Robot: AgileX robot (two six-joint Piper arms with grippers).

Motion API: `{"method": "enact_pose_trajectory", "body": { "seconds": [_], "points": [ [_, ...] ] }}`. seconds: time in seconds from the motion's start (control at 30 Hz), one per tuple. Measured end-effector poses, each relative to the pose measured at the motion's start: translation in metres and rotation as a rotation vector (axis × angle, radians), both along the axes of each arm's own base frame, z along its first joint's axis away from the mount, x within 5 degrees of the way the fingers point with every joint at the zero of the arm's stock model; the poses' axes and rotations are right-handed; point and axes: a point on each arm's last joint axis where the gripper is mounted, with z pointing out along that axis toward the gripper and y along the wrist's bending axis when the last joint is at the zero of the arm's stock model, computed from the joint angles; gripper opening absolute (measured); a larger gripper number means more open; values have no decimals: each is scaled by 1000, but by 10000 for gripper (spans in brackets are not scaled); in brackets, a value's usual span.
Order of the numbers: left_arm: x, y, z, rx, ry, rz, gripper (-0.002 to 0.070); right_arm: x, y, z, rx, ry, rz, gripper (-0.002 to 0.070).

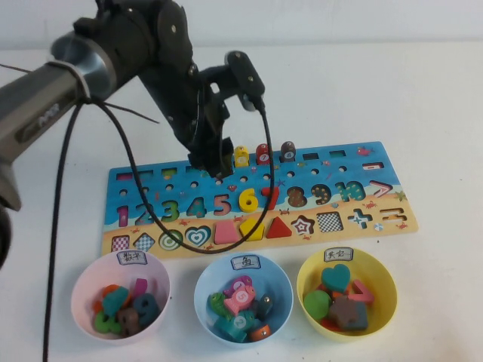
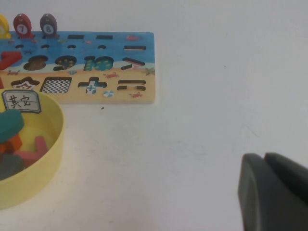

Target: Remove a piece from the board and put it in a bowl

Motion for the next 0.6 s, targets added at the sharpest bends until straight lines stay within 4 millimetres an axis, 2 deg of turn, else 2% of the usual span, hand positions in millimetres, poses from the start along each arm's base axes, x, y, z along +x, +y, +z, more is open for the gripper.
{"method": "enact_pose_trajectory", "body": {
  "seconds": [0.1, 0.2, 0.5, 0.6],
  "points": [
    [-15, 8, 21, -66, -31, 136, 318, 0, 0, 0, 0, 0, 0, -17],
    [-41, 23, 31, -129, -79, 229, 318, 0, 0, 0, 0, 0, 0, -17],
    [-132, 71, 38, -279, -104, 487, 318, 0, 0, 0, 0, 0, 0, -17],
    [-158, 85, 33, -317, -92, 559, 318, 0, 0, 0, 0, 0, 0, -17]
  ]
}}
